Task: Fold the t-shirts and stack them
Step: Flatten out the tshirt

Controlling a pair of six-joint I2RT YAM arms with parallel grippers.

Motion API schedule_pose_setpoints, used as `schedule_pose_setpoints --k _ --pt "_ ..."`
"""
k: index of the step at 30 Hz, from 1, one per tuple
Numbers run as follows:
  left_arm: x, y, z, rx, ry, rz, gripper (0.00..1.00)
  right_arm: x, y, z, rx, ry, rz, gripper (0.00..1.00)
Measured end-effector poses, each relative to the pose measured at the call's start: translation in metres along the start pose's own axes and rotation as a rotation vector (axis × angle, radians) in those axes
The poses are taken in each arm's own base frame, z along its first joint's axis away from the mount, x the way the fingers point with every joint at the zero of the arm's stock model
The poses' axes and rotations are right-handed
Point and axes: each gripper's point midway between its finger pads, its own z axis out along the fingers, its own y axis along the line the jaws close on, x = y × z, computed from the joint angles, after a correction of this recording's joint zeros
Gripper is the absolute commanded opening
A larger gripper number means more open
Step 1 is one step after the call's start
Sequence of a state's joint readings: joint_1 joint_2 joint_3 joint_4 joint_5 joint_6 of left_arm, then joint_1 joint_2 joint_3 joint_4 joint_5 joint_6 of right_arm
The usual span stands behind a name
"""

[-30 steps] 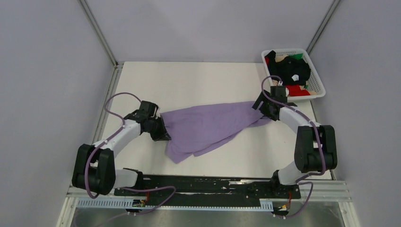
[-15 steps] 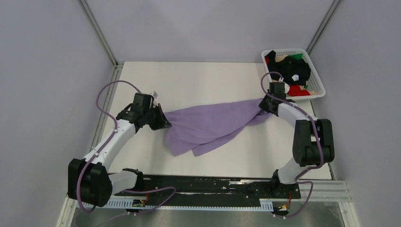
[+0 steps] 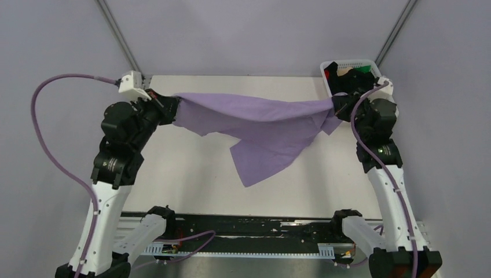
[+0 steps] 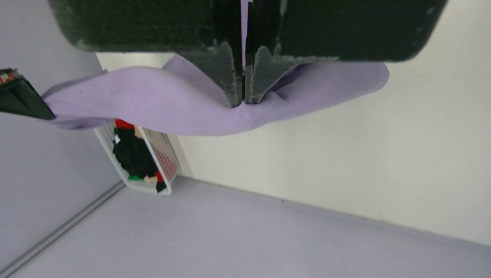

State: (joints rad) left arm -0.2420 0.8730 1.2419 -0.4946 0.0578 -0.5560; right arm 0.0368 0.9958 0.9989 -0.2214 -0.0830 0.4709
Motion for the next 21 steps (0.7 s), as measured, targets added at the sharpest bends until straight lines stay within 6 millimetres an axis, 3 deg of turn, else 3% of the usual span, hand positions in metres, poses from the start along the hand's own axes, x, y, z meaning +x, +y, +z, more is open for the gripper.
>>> schedule_pose_setpoints --k 6,11,14,17,21 --pt "-0.063 -0.023 -0.05 0.043 -0.222 0.036 0.0 -0.065 0.054 -0.074 -0.164 -0.174 -0.058 0.0" --pt "-0.096 -0.044 -0.091 0.108 -0.341 0.051 0.0 -0.117 0.101 -0.15 -0.321 -0.351 -0.106 0.0" --pt "-0.104 -0.05 -0.11 0.132 -0.385 0.052 0.0 -0.136 0.12 -0.184 -0.386 -0.425 -0.133 0.0" --pt "-0.106 -0.052 -0.122 0.142 -0.407 0.049 0.0 -0.145 0.13 -0.199 -0.422 -0.455 -0.153 0.0" --pt "-0.104 -0.044 -0.123 0.106 -0.409 0.033 0.0 -0.144 0.129 -0.19 -0.414 -0.434 -0.155 0.0"
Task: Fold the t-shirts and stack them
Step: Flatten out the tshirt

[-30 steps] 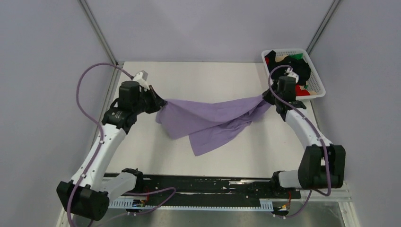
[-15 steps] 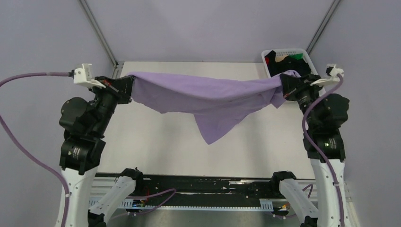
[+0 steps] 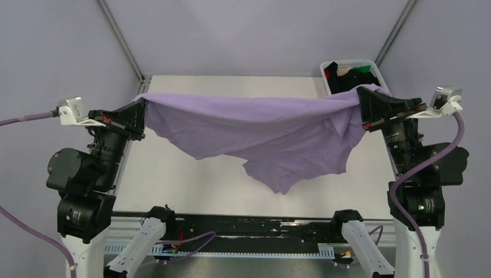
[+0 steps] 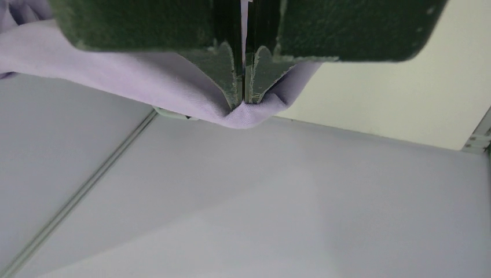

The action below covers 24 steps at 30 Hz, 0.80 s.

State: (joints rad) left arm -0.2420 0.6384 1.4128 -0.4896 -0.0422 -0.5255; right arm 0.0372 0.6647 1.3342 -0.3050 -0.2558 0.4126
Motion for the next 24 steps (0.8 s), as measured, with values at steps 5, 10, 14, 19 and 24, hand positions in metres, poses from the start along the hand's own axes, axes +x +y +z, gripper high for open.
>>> schedule_pose_setpoints --k 5,10,14,19,24 --pt "0.037 0.04 0.017 -0.172 0.075 -0.016 0.0 0.043 -0.041 0.033 0.112 0.109 0.03 0.0" --pt "0.159 0.119 0.062 -0.446 0.385 0.0 0.11 0.156 -0.123 0.074 0.327 0.363 0.084 0.01" --pt "0.273 0.204 0.086 -0.676 0.694 -0.009 0.5 0.27 -0.199 0.094 0.508 0.598 0.091 0.27" --pt "0.373 0.295 0.097 -0.869 0.981 -0.092 0.99 0.382 -0.264 0.101 0.636 0.846 0.095 0.93" --pt "0.38 0.293 0.132 -0.789 0.992 -0.15 1.0 0.381 -0.262 0.116 0.61 0.835 0.093 1.0"
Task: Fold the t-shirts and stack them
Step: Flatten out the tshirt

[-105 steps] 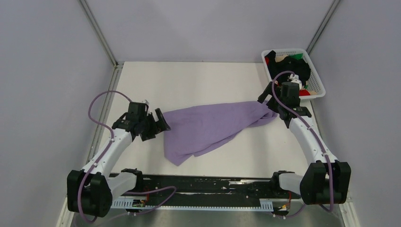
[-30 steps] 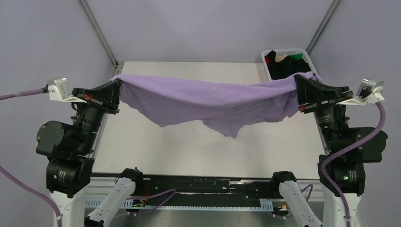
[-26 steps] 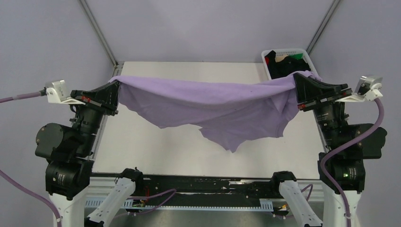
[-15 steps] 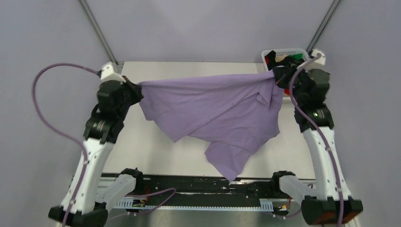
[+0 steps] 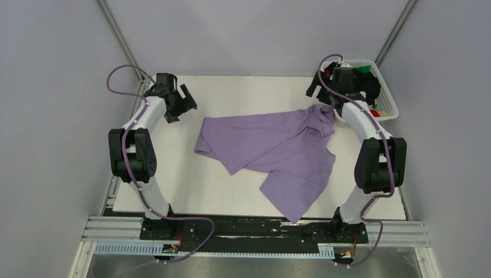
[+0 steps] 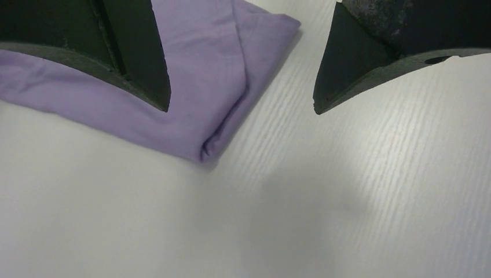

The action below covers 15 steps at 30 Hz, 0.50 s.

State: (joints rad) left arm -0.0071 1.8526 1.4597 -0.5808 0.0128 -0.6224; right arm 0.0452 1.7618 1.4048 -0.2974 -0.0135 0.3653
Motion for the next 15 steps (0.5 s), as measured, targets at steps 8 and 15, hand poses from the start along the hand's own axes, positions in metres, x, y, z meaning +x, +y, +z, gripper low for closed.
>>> schedule_pose_setpoints --k 8,15 --pt "0.041 -0.02 -0.043 0.163 0.036 0.045 1.0 -0.005 0.009 -0.062 -0.046 -0.085 0.039 1.0" --pt "0.17 -0.042 -0.069 0.211 0.238 0.314 1.0 0.048 -0.005 -0.103 -0.062 -0.037 0.087 1.0"
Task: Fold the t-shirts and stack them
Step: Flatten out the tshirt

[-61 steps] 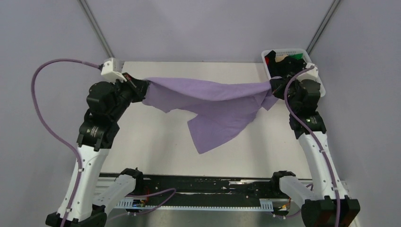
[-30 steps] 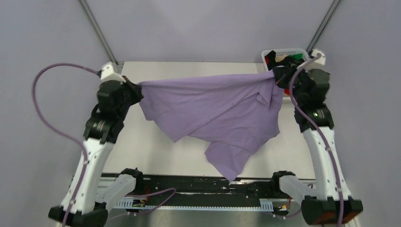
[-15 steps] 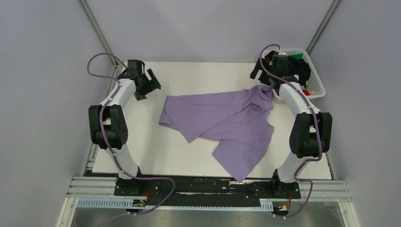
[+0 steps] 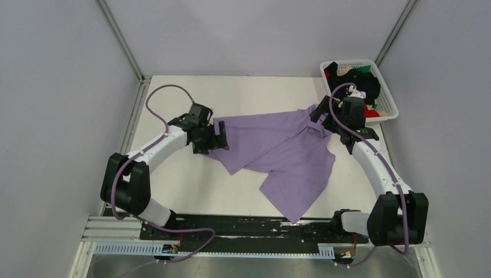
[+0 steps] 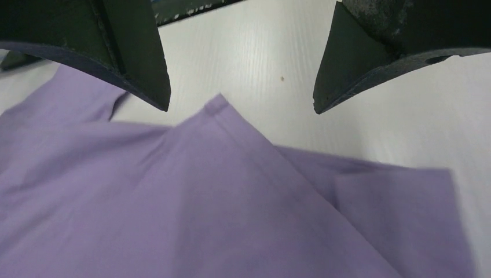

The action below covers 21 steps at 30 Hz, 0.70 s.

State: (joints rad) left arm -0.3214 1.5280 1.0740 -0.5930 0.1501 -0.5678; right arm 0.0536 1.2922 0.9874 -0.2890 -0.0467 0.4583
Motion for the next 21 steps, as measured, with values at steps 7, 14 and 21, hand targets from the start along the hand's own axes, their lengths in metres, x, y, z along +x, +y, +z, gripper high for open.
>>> schedule_pose_setpoints --k 7,14,21 --pt "0.098 -0.027 0.008 0.026 0.198 0.174 0.88 0.062 -0.023 -0.02 0.011 0.106 0.034 1.0" --pt "0.132 -0.024 0.033 -0.047 0.292 0.244 0.72 0.077 -0.031 -0.024 0.03 0.136 0.04 1.0" --pt "0.126 -0.028 0.043 -0.083 0.285 0.237 0.57 0.077 -0.032 -0.026 0.035 0.13 0.04 1.0"
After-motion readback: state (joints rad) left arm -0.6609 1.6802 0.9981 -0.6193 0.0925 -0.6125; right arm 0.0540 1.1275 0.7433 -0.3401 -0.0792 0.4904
